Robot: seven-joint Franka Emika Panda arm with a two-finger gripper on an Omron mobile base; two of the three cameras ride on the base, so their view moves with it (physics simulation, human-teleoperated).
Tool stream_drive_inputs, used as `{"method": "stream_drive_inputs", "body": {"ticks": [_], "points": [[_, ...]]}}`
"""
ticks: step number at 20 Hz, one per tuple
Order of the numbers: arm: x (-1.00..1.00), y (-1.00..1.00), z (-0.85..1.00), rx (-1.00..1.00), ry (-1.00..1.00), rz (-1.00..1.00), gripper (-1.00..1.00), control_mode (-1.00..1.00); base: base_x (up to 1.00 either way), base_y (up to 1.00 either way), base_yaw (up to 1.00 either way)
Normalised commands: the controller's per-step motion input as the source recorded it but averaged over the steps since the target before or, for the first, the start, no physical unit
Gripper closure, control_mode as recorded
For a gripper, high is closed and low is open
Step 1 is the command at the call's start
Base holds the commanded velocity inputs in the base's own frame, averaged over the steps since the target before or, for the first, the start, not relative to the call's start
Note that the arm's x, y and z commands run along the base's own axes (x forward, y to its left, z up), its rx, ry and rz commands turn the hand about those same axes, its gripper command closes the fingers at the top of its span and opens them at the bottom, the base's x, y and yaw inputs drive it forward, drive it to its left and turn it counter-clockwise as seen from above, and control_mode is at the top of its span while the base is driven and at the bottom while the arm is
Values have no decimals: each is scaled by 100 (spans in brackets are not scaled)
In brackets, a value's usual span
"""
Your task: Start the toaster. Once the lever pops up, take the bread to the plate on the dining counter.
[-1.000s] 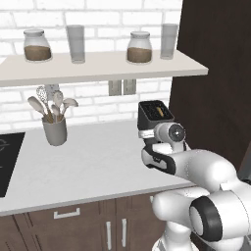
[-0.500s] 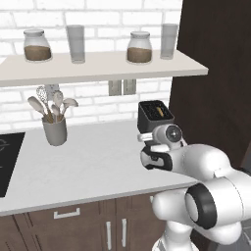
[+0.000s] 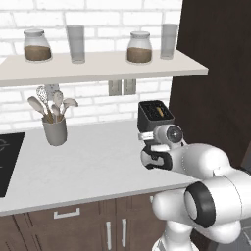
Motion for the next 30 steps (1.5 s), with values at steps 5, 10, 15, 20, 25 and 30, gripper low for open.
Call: {"method": "stream_drive_inputs", "body": {"ticks": [5, 10, 15, 20, 25, 30], "points": [[-33, -82, 0, 25, -12, -1, -100, -100, 0, 0, 0], [-29, -70, -19, 21, -2, -2, -100, -100, 0, 0, 0], [-3, -55, -21, 11, 0, 0, -100, -100, 0, 0, 0], [1, -27, -4, 4, 0, 0, -100, -100, 0, 0, 0], [0, 0, 0, 0, 0, -2, -100, -100, 0, 0, 0], [0, 0, 0, 0, 0, 0, -100, -100, 0, 0, 0]]}}
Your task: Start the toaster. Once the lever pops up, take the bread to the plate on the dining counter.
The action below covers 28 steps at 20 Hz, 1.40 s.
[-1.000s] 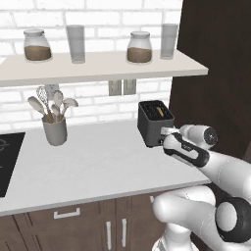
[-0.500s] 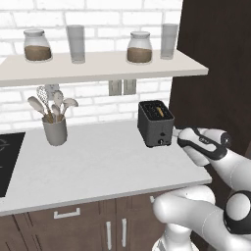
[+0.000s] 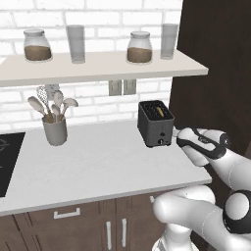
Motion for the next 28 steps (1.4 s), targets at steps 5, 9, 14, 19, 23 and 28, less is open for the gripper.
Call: {"method": "stream_drive_inputs", "body": {"ticks": [5, 9, 14, 19, 23, 28], "points": [[0, 0, 0, 0, 0, 0, -100, -100, 0, 0, 0], [0, 0, 0, 0, 0, 0, -100, -100, 0, 0, 0], [0, 0, -16, 0, 1, 0, -100, -100, 0, 0, 0], [0, 0, -24, 0, 0, 0, -100, -100, 0, 0, 0], [0, 0, -47, -3, 0, 0, -100, -100, 0, 0, 0], [0, 0, -49, -4, 0, 0, -100, -100, 0, 0, 0]]}}
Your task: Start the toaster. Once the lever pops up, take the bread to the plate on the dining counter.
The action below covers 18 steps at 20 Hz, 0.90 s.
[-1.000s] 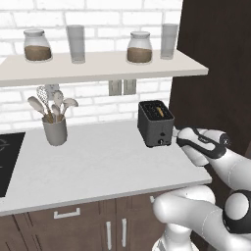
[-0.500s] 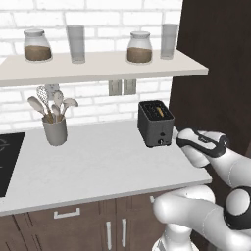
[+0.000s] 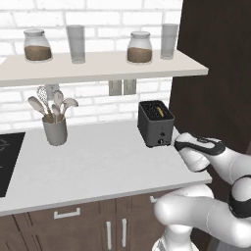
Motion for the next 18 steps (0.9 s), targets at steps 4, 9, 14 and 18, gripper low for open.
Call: {"method": "stream_drive_inputs", "body": {"ticks": [4, 9, 14, 18], "points": [[6, 0, -34, -6, 0, 0, -100, -100, 0, 0, 0], [20, 0, -19, -6, 0, 0, -100, -100, 0, 0, 0], [19, 0, -13, -3, 0, 0, -100, -100, 0, 0, 0], [3, 1, -1, 0, 0, 0, -100, -100, 0, 0, 0]]}}
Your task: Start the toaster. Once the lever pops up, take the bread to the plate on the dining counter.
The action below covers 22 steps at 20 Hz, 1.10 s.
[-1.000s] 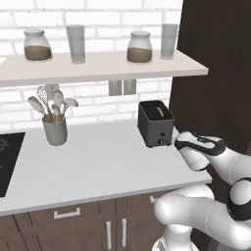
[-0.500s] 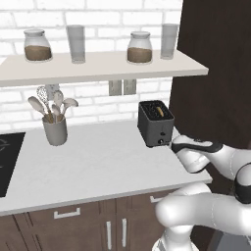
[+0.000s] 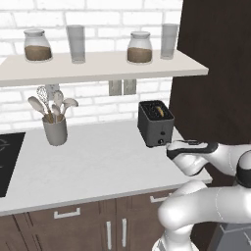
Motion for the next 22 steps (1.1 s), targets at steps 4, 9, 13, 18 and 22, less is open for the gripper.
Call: {"method": "stream_drive_inputs", "body": {"ticks": [4, 9, 13, 18, 22], "points": [[0, 0, 0, 0, 0, 0, -100, -100, 0, 0, 0], [0, 15, 0, 0, -1, 0, -100, -100, 0, 0, 0], [0, 15, 0, 0, 0, 0, -100, -100, 0, 0, 0], [0, 20, 0, 0, 0, 0, -100, -100, 0, 0, 0], [0, 21, 0, 0, 0, 0, -100, -100, 0, 0, 0]]}}
